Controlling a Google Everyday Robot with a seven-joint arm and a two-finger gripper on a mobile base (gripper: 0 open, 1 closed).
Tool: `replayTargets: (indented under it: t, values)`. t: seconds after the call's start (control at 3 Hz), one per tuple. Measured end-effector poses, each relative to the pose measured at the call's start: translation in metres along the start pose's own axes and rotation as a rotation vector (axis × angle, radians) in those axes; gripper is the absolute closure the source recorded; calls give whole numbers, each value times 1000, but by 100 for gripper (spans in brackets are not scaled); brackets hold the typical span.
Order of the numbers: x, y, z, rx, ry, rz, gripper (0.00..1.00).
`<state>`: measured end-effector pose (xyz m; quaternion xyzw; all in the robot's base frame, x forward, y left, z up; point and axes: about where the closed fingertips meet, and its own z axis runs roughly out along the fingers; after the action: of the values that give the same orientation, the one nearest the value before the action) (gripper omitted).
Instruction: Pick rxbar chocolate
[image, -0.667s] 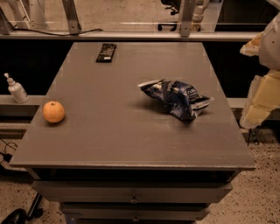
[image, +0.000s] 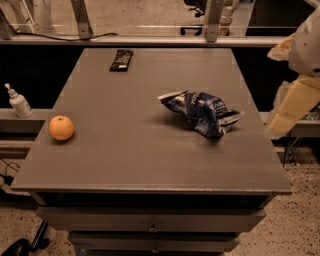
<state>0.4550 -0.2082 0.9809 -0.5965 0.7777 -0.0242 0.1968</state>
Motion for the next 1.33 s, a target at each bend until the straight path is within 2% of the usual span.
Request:
replayTargets:
  t: [0.33,0.67,1.0,1.33]
  values:
    - [-29,-38,17,32,-123,34,0]
    - [-67,-76,32,51,-248,69,0]
    - [-119,-98,47,65,-340,84,0]
    - [-119,-98,47,65,-340,84,0]
